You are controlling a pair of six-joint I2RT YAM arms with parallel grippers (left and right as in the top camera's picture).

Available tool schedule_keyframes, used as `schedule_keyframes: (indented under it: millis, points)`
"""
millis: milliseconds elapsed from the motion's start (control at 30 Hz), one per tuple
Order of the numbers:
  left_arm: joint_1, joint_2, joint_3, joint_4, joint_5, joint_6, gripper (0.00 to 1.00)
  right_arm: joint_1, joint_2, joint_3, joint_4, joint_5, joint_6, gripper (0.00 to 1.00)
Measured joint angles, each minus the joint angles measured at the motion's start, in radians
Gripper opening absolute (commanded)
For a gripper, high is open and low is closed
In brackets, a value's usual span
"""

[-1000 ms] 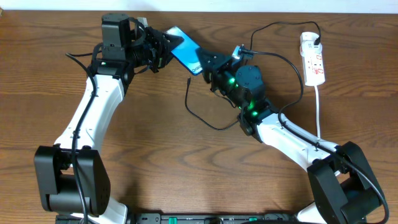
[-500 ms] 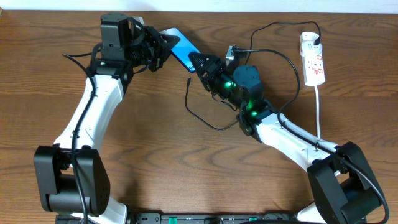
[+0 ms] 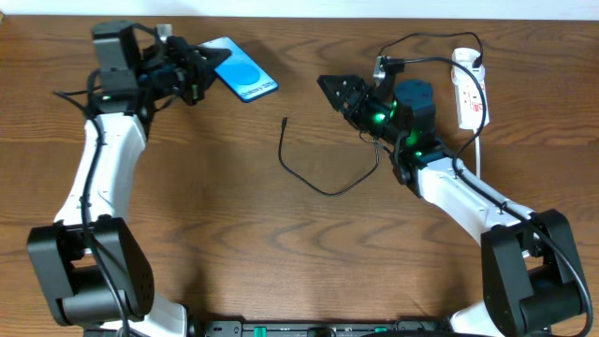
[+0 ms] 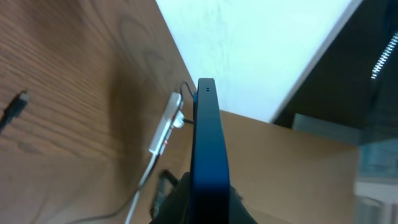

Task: Plug charger to phone and switch on socket
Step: 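Release the phone from the right gripper and move it to the cable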

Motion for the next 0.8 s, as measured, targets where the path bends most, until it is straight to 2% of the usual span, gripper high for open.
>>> schedule_keyframes:
  millis: [33, 133, 233, 433, 600, 800]
  points:
    - [0.011, 0.000, 0.000, 0.000, 0.024, -0.004, 0.07, 0.000, 0.000, 0.000, -0.032, -0.009, -0.025, 0.59]
    - [0.042, 0.000, 0.000, 0.000, 0.100, -0.025, 0.07, 0.011, 0.000, 0.011, -0.163, -0.024, -0.119, 0.56]
    - [0.063, 0.000, 0.000, 0.001, 0.165, -0.041, 0.07, 0.043, 0.000, 0.073, -0.404, -0.004, -0.222, 0.55]
    - [0.094, 0.000, 0.000, 0.003, 0.246, -0.055, 0.08, 0.107, 0.010, 0.364, -0.841, 0.107, -0.414, 0.45]
    - [0.108, 0.000, 0.000, 0.011, 0.262, -0.050, 0.08, 0.128, 0.056, 0.639, -1.015, 0.201, -0.525, 0.43]
    - [0.130, 0.000, 0.000, 0.015, 0.282, -0.026, 0.07, 0.178, 0.216, 0.827, -1.099, 0.242, -0.573, 0.42]
